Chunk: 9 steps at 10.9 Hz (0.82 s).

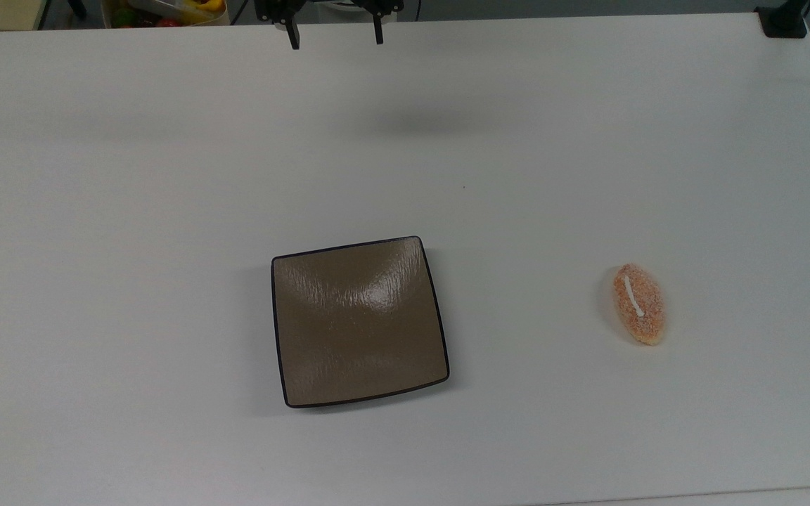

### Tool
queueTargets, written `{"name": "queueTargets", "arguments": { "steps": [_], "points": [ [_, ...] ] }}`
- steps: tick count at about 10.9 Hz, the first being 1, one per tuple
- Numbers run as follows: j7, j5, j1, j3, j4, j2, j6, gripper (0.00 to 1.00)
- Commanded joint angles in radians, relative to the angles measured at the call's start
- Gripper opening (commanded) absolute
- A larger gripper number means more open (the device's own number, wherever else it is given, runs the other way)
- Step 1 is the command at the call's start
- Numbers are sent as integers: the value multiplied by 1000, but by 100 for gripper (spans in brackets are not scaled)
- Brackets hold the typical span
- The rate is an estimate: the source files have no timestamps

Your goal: Bread is placed on a ceramic plate

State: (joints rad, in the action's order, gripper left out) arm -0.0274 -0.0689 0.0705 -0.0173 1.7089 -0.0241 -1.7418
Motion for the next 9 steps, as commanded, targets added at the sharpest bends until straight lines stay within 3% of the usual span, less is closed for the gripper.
{"name": "queueTargets", "arguments": {
  "steps": [1,4,9],
  "points": [
    [-23,-19,-14,-12,1,-7,16,100],
    [-224,-15,-38,-10,6,-4,16,100],
    [-227,0,-32,-10,-9,9,12,100]
  ]
}}
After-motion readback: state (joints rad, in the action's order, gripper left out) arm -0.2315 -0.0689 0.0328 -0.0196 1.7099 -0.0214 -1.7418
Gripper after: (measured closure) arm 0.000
